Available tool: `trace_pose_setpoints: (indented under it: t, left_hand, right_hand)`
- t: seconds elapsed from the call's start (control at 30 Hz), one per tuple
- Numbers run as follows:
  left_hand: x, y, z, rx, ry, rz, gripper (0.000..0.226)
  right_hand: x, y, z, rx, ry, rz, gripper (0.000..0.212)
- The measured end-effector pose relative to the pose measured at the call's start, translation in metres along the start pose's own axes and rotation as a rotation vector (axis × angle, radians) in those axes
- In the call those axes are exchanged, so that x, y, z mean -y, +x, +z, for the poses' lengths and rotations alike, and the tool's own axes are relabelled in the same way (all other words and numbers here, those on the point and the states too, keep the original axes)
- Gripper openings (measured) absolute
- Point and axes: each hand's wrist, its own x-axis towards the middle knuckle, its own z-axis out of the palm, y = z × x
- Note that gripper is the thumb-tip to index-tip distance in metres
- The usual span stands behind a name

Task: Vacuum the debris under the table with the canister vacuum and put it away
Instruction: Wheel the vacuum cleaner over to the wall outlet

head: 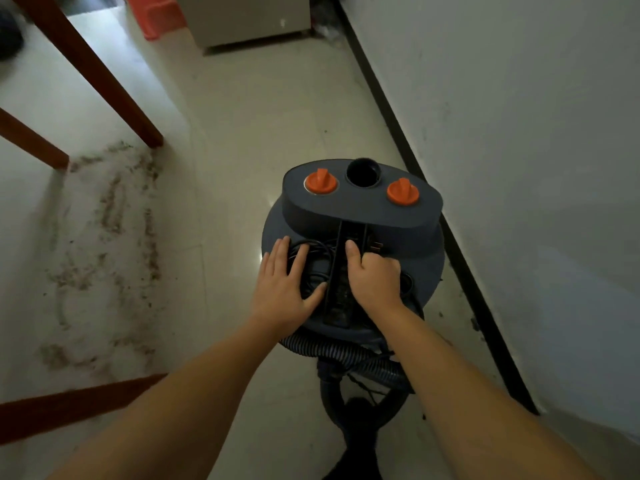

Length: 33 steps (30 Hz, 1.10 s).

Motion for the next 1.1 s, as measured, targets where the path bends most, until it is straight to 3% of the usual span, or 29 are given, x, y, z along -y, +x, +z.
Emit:
trace_pose_setpoints:
  t: [0.4, 0.77, 0.9, 1.1]
  left_hand:
    - [0.044, 0.249, -0.054, 0.004, -0.022, 0.056, 0.084]
    - [0.077, 0.488, -0.106, 0.137, 0.003, 0.32, 0.09]
    - [0.084, 0.564, -0.12, 0.188, 0.071, 0.402, 0.079]
    - [0.094, 0.654, -0.141, 0.236, 0.137, 0.534, 0.089]
  right_hand:
    - [0.067, 0.242, -0.015, -0.066, 0.005, 0.058, 0.061]
    - [0.128, 0.439, -0.035, -0.234, 0.082, 0.359, 0.062]
    - [0.146, 0.495, -0.042, -0.277, 0.118, 0.43, 0.06]
    - [0.164, 0.562, -0.045, -0.34, 0.139, 0.492, 0.061]
